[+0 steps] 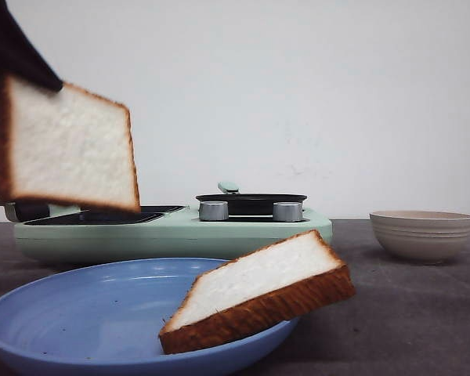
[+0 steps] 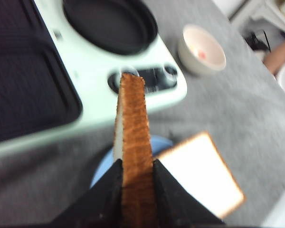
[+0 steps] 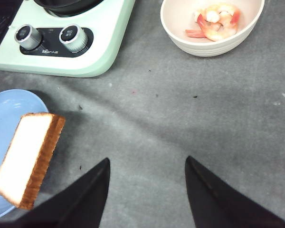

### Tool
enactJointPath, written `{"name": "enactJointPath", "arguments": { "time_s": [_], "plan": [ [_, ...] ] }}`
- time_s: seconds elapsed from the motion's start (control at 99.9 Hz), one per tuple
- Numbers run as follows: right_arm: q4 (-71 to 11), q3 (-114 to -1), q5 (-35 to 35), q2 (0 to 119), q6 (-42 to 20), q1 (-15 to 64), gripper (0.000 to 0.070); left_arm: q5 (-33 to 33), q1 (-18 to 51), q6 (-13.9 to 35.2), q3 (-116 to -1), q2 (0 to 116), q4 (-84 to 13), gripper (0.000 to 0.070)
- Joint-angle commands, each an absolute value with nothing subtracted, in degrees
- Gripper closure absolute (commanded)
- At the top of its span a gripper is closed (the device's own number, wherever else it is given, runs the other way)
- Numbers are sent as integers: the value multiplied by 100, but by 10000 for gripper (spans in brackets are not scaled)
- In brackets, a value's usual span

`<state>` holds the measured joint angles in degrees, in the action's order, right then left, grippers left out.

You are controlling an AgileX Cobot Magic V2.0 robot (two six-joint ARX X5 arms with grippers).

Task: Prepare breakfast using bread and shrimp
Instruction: 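Carry the bread slice to the toaster plate and release it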

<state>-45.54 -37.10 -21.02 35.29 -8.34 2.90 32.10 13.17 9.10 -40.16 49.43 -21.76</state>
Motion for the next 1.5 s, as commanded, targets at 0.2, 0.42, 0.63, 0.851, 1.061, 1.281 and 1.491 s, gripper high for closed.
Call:
{"name": "enactJointPath", "arguments": {
  "time_s": [0.2, 0.42, 0.63, 0.851, 1.061, 1.281, 1.491],
  "plan": [
    [-4510, -3782, -2117, 3546, -832, 294, 394, 2386, 1531, 993, -4066, 4982, -1048, 698],
    [-4510, -3782, -2119, 3546, -829, 294, 394, 1522, 1605, 679, -4066, 5096, -204, 698],
    [-4510, -3782, -2119, 3546, -829, 294, 394, 1140, 1605, 449, -4088, 5636, 635, 698],
    [-4510, -3782, -2119, 3546, -829, 349, 394, 639, 1605, -32, -4475, 6445, 902, 697],
    [-4510, -3782, -2117, 3546, -821, 401, 394, 333, 1605, -670, -5483, 7439, 884, 698],
    [-4512, -3782, -2119, 3546, -819, 401, 394, 80, 1616, -1146, -6635, 8624, 851, 699],
    [-4515, -3782, -2119, 3546, -816, 401, 394, -198, 1662, -1920, -7387, 9513, 856, 699]
  ]
}}
